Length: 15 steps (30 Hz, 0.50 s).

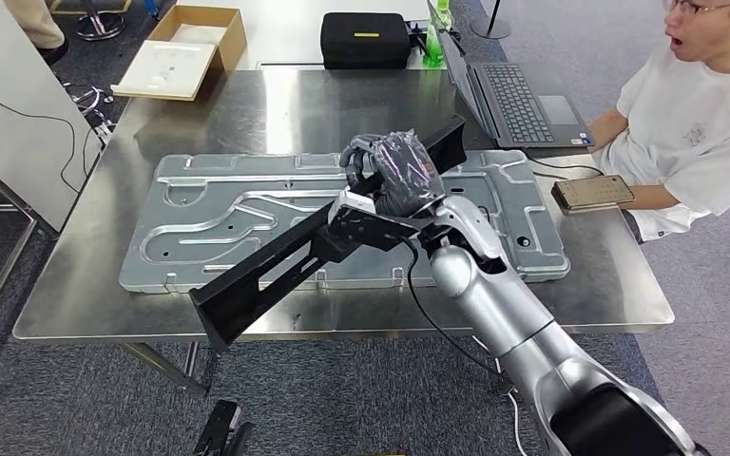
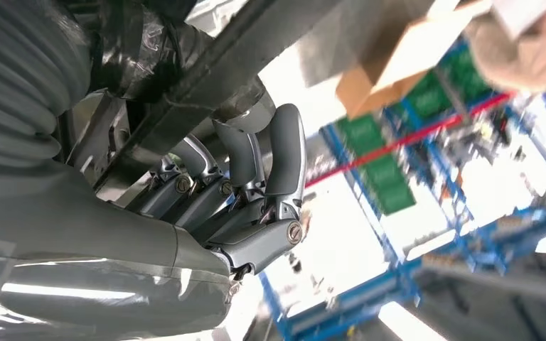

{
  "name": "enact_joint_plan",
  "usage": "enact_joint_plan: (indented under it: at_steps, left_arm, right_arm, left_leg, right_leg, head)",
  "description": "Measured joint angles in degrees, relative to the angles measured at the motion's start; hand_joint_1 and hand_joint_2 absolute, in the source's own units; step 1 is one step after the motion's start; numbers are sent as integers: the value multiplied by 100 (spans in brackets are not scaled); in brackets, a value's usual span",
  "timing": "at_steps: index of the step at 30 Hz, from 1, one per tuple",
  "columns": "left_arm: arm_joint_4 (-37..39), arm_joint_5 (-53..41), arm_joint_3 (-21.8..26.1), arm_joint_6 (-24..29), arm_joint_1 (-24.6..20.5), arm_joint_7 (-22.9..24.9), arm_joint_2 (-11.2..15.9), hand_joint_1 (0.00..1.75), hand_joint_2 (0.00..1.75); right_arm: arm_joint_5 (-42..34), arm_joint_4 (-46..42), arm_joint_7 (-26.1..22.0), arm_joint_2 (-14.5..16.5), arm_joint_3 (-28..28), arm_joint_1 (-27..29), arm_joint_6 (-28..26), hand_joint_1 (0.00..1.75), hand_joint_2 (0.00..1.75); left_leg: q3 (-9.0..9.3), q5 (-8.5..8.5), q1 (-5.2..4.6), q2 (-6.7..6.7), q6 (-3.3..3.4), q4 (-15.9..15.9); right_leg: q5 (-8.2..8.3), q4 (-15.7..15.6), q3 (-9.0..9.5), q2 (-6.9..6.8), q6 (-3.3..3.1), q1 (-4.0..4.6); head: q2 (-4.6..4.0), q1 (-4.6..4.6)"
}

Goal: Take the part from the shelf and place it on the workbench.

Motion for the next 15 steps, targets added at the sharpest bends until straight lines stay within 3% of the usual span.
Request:
enact_joint_plan:
  at_steps: [2, 6, 8, 10, 11, 12, 13, 15]
  left_arm:
    - [1, -7, 0, -25, -9, 0, -11, 0, 0]
    - [1, -11, -1, -45, -6, 1, -15, 0, 0]
    - [-1, -10, -1, -51, -7, -1, -16, 0, 0]
    - [1, -7, -1, -63, 6, -6, -16, 0, 0]
    - [1, -6, -1, -72, 17, -14, -16, 0, 0]
    - [1, -6, -1, -78, 26, -28, -16, 0, 0]
    - [0, -6, -1, -85, 31, -44, -15, 0, 0]
    - [-1, -7, -1, -97, 29, -75, -15, 0, 0]
  right_arm:
    - [-94, 260, -18, -17, 1, -262, 255, 175, 175]
    - [-229, 690, -78, -64, 2, -585, 541, 175, 175]
    - [-297, 905, -89, -73, 2, -720, 627, 175, 175]
    - [-327, 1127, -67, -80, 2, -810, 627, 175, 175]
    - [-333, 1239, -43, -87, 2, -837, 603, 175, 175]
    - [-339, 1350, -20, -96, 2, -864, 570, 175, 175]
    - [-345, 1451, 6, -106, 1, -894, 533, 175, 175]
    - [-351, 1634, 79, -128, -1, -987, 457, 175, 175]
  left_leg:
    - [-3, -15, -14, -4, -49, 6]
    - [-32, -97, -18, -1, -168, 88]
    - [-263, -378, -1, 4, -222, 596]
    - [-639, -681, 12, 5, -261, 1348]
    - [-767, -708, 16, 6, -272, 1565]
    - [-797, -622, 18, 6, -277, 1568]
    - [-718, -441, 21, 7, -275, 1353]
    - [-385, -50, 19, 8, -249, 606]
  right_leg:
    - [125, -405, 162, 2, -38, 31]
    - [135, -490, 213, 4, -129, -1]
    - [145, -524, 244, -5, -181, -21]
    - [128, -518, 252, -8, -203, -17]
    - [115, -507, 256, -7, -204, -15]
    - [98, -493, 260, -5, -199, -16]
    - [78, -475, 268, -1, -189, -18]
    - [26, -431, 278, 9, -154, -12]
  head:
    - [0, -2]
    - [0, -5]
    - [0, -6]
    - [0, -5]
    - [0, -6]
    - [0, -5]
    - [0, -6]
    - [0, -5]
